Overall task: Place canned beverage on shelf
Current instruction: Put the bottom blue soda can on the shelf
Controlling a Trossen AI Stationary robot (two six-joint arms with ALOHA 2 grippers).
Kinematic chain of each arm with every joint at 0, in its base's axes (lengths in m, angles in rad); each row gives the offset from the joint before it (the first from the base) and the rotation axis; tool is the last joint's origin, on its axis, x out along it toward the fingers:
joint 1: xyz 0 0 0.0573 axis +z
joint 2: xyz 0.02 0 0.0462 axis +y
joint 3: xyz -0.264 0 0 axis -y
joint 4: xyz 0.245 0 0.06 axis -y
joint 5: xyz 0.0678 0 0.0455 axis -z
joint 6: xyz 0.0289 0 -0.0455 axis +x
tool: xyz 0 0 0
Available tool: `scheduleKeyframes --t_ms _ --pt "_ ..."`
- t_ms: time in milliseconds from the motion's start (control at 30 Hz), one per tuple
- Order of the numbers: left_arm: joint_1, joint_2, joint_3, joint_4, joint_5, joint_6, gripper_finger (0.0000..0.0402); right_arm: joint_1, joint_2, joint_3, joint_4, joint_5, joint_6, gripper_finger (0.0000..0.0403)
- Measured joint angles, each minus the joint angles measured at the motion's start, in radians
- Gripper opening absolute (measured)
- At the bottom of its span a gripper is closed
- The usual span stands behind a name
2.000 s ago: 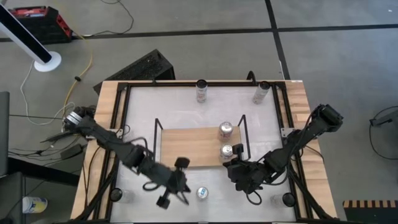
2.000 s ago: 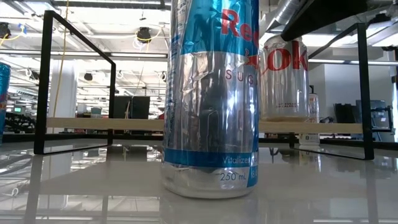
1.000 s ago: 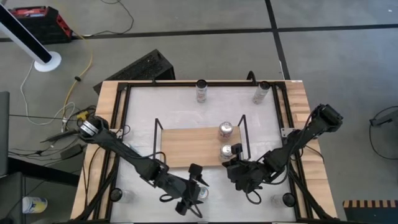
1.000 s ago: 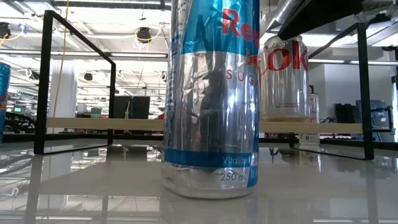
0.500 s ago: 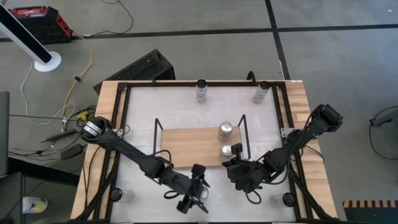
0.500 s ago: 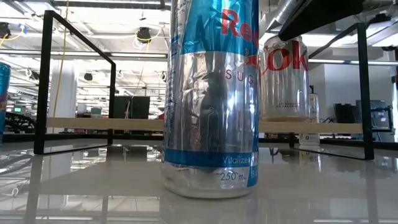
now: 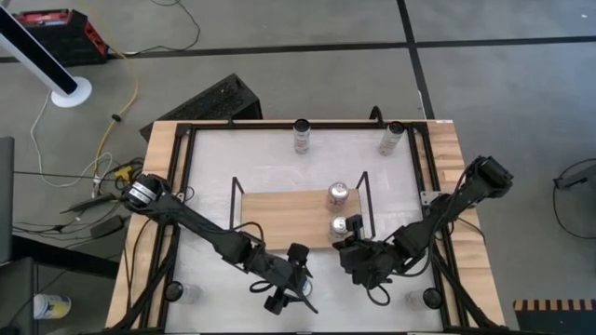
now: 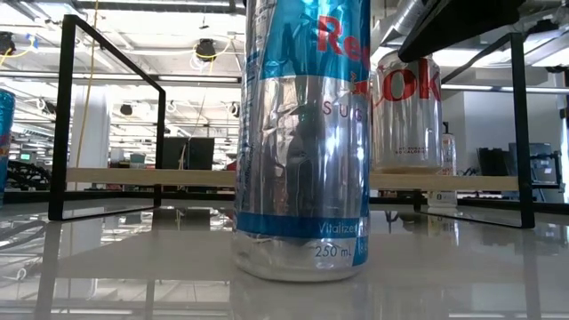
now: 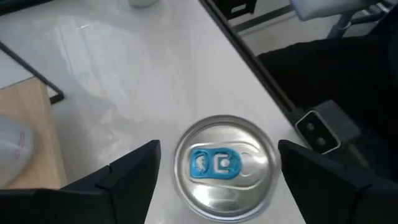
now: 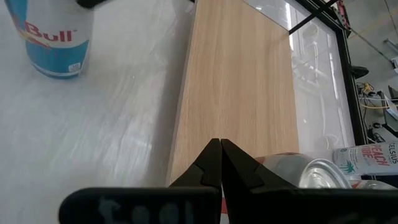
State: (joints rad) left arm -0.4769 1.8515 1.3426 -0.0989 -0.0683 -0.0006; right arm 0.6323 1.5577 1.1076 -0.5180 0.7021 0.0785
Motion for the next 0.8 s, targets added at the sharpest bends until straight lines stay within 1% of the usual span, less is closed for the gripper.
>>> scheduleKeyframes --t_ms 200,267,333,467,500,567,667,800 --pt "0.001 0.0 0.0 -0.003 0.007 0.015 0.0306 0.0 0.0 0.0 0.0 0.0 -0.001 0.0024" --pt "0.001 0.0 0.0 -0.013 0.005 0.015 0.0299 0.0 0.0 0.0 0.002 0.0 -0.001 0.0024" --pt "0.001 0.0 0.0 -0.021 0.004 0.016 0.0282 0.0 0.0 0.0 0.001 0.0 -0.001 0.0024" --pt "0.001 0.0 0.0 -0.022 0.003 0.016 0.0229 0.0 0.0 0.0 0.001 0.0 0.0 0.0024" --pt "0.002 0.0 0.0 -0.022 0.004 0.016 0.0222 0.0 0.0 0.0 0.001 0.0 0.0 0.0024" --pt "0.003 0.0 0.002 -0.023 0.004 0.015 0.0222 0.0 0.0 0.0 0.002 0.0 0.0 0.0024" --pt "0.004 0.0 0.042 -0.072 0.009 0.023 0.0222 0.0 0.0 0.0 0.001 0.0 0.0 0.0024" --pt "0.004 0.0 0.177 -0.238 -0.004 0.098 0.0222 0.0 0.0 0.0 0.001 0.0 0.0 0.0024"
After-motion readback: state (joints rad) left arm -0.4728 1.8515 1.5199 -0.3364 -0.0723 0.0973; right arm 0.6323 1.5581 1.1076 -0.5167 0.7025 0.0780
